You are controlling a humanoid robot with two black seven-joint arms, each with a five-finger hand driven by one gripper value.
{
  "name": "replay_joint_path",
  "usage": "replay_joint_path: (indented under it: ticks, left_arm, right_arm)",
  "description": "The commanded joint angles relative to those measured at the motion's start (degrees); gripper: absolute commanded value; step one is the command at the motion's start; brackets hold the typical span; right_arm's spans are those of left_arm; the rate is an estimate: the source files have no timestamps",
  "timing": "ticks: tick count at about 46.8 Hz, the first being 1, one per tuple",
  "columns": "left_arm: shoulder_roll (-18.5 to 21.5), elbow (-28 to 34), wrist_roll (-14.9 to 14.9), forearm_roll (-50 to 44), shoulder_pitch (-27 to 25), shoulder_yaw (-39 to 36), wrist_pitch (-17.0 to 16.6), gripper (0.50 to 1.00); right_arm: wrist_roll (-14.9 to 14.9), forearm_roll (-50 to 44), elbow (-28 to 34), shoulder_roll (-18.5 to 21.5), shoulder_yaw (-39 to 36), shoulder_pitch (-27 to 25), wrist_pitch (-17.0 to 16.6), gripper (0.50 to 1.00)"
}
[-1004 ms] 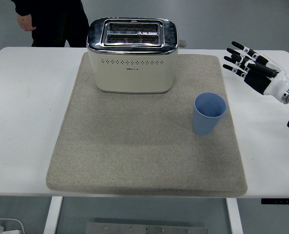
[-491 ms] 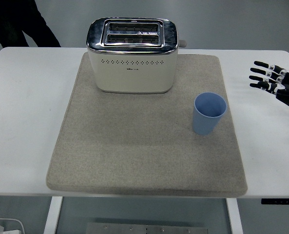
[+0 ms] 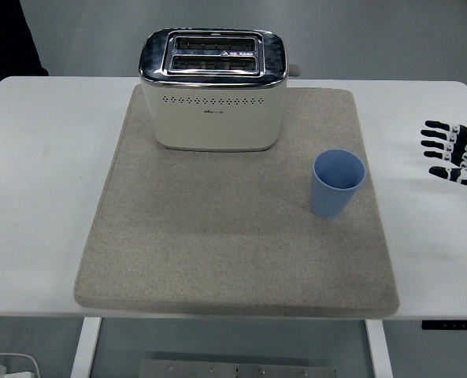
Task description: Put the water cup in front of the bread machine
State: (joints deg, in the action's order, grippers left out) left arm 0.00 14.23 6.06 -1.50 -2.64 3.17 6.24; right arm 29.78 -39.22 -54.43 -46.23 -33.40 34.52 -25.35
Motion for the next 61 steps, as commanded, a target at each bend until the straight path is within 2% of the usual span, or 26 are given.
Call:
replay_joint_path:
  ticks: [1,7,11,19,24,33,55,61]
  left_arm:
    - [0.0,0.01,0.01,0.01,0.0,0.0,0.0,1.0]
    - [0.0,0.01,0.01,0.01,0.0,0.0,0.0,1.0]
    - [0.0,0.09,0.01,0.01,0.0,-0.09,0.0,1.0]
    - [0.0,0.1,0.01,0.01,-0.09,-0.09,0.0,1.0]
    - [0.0,0.1,0.01,0.01,-0.09,0.0,0.0,1.0]
    - [0.0,0.18,0.01,0.01,-0.17,0.0,0.0,1.0]
    - [0.0,0.18,0.01,0.01,-0.35,0.09,0.0,1.0]
    - [0.0,0.18,0.01,0.01,-0.44,0.09,0.0,1.0]
  right_arm:
    - [3.09,-4.53,-1.29,0.0,0.27,-1.12,4.16,0.926]
    - [5.22,-9.73,-4.8,-0.27,0.35,-3.66,10.67,0.926]
    - [5.22,-10.17,-8.31,-2.11,0.35,-5.16,12.87,0.926]
    - [5.22,-9.55,-14.3,-4.84,0.27,-7.27,14.28,0.924]
    - [5.22,-9.55,-15.18,-4.75,0.27,-7.71,15.86,0.924]
    - [5.21,-9.47,-16.23,-4.05,-0.08,-7.8,16.12,0.924]
    - [3.62,-9.47,-16.32,1.84,0.18,-7.8,18.76,0.924]
    - [2.22,-9.47,-16.41,3.69,0.18,-7.71,18.94,0.924]
